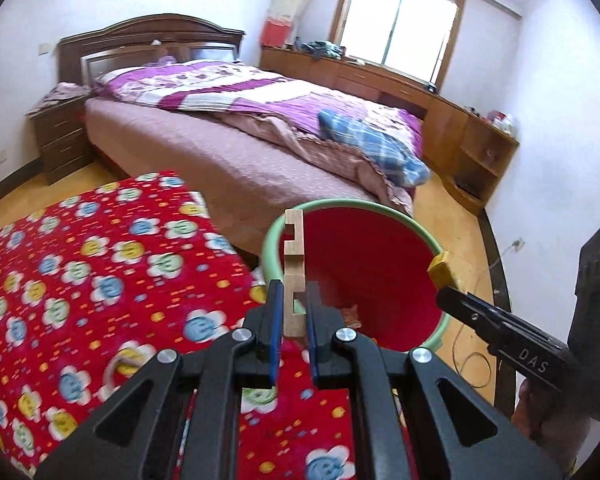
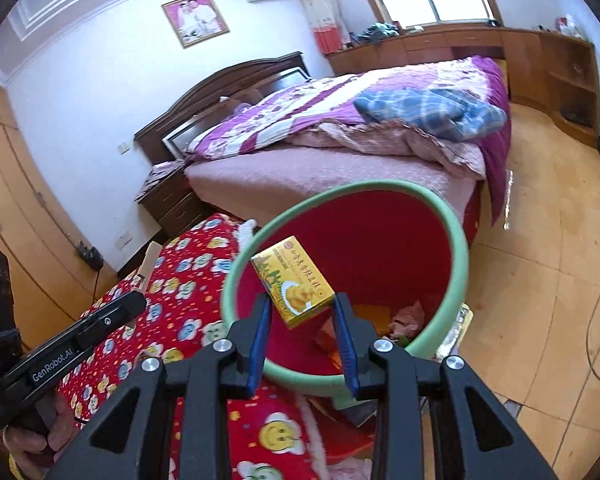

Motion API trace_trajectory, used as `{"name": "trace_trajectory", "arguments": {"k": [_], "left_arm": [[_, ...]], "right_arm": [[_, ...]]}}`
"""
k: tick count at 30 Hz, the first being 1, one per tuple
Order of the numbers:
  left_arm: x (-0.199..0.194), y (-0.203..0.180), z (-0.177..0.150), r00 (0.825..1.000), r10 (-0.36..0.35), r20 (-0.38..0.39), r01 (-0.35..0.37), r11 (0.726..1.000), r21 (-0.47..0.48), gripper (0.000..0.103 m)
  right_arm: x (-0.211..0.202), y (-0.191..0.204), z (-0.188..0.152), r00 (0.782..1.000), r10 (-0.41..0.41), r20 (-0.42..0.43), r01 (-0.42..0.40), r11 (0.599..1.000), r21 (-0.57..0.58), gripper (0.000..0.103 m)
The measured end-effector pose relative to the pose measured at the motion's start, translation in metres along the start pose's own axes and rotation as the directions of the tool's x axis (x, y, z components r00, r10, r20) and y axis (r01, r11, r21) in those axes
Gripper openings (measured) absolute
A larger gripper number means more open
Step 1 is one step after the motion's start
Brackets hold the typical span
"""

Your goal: Collect trash

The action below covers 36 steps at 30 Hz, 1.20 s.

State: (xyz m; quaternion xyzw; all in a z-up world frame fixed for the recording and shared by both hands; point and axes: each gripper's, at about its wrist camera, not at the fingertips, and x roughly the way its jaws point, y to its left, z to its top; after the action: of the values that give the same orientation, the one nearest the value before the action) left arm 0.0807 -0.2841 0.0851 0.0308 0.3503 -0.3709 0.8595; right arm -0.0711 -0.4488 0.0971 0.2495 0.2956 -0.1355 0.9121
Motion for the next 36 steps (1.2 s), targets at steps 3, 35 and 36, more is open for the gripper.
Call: {"name": "trace_trajectory", "arguments": {"k": [3,35,36], "left_arm": [[0.017,-0.009,0.002,1.000,-0.019,-0.025,0.019,1.000,0.016,0.010],[-0.001,0.018,-0.013,0.993,0.091,-0.079,-0.097,0.993,-0.075,0.038],[-0.008,0.023,-0.015,0.992,0.102,-0.074,-0.108,0.991,-0.083,0.038]], "right_arm": [[0.008,-0.014,0.001,1.000,-0.015,-0.012,0.015,1.000,0.018,0.034],[0.002,0.004,-0.007,0.999,0.039,0.002,-0.039,0.999,-0.018,0.080],[0.000,0.008,-0.009,0.999,0.046,0.004,-0.046,0.999,-0.024,0.081]]}}
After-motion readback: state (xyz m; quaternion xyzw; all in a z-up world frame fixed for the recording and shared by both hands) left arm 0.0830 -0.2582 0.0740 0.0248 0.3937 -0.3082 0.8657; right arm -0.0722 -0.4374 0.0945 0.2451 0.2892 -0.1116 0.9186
